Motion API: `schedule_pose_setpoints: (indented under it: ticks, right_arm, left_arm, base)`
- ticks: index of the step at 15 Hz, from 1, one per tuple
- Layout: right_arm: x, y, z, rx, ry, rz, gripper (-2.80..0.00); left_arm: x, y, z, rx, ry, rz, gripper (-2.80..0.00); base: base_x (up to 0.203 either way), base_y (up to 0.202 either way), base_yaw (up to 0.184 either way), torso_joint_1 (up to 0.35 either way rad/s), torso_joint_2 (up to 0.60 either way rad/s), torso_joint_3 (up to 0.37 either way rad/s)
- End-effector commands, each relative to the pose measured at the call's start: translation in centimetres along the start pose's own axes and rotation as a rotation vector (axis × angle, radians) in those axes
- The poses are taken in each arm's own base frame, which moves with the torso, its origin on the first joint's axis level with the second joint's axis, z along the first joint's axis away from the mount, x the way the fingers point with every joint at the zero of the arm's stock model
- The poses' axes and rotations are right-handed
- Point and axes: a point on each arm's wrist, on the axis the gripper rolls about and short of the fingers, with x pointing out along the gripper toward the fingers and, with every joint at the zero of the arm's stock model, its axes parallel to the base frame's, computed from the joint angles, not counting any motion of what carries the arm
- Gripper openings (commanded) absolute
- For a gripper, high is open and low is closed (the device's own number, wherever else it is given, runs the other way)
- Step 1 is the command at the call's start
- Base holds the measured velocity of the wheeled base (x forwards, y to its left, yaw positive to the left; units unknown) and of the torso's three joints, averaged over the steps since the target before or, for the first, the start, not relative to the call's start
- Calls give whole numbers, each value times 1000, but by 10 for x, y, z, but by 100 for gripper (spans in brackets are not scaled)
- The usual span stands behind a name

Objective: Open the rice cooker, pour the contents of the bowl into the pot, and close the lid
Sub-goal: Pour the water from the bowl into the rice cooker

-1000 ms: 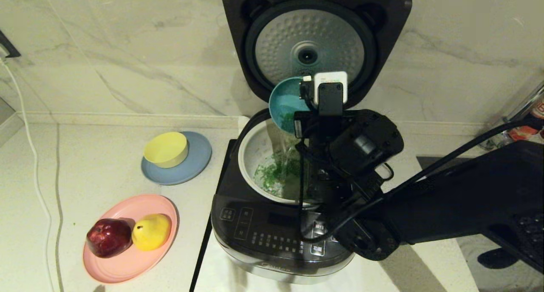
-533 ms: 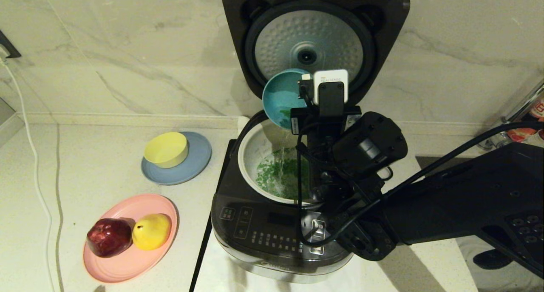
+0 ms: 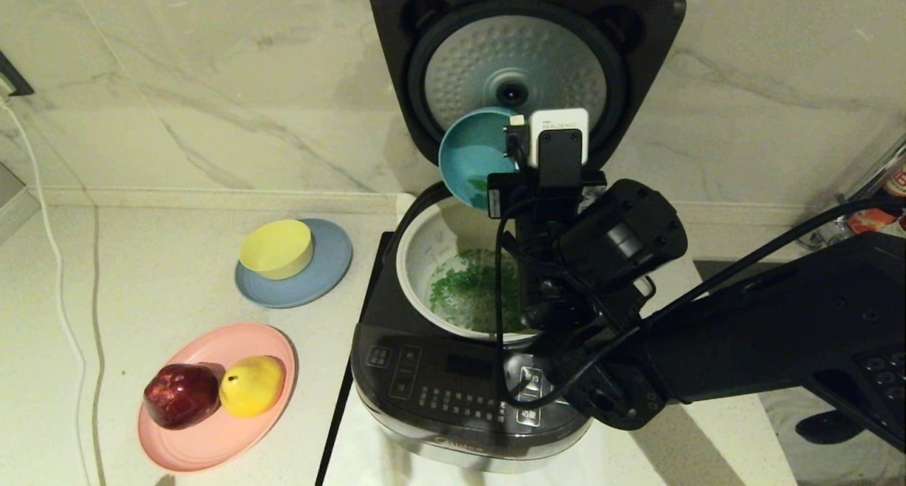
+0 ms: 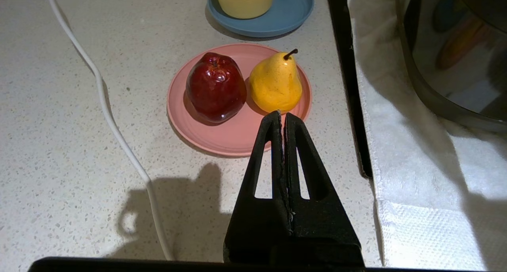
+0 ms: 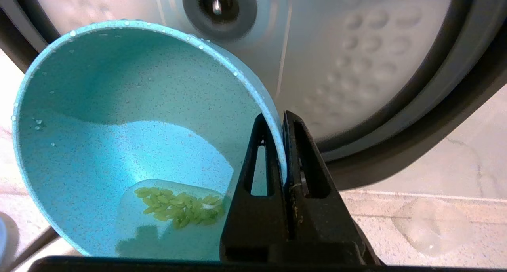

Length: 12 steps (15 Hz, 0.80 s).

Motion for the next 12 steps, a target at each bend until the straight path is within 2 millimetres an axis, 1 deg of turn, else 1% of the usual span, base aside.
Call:
schedule_pose_setpoints:
  ticks: [1, 6, 8, 9, 12]
  right_arm:
    - [0, -2, 5, 11, -10, -9, -280]
    - [2, -10, 25, 33, -39, -24, -280]
    - [2, -12, 30, 42, -46, -28, -280]
    - [2, -12, 30, 42, -46, -26, -280]
    - [4, -9, 19, 24, -49, 2, -280]
  left_arm:
    - [1, 0, -3, -1, 8, 0, -280]
    - [1, 0, -3, 1, 8, 0, -280]
    - [1, 0, -3, -1, 8, 0, -280]
    - [1, 0, -3, 1, 8, 0, -280]
    - [1, 0, -3, 1, 8, 0, -280]
  base:
    - [0, 0, 0, 0, 0, 0]
    - [0, 0, 0, 0, 0, 0]
    - [0, 0, 0, 0, 0, 0]
    - [0, 0, 0, 0, 0, 0]
    - [0, 0, 0, 0, 0, 0]
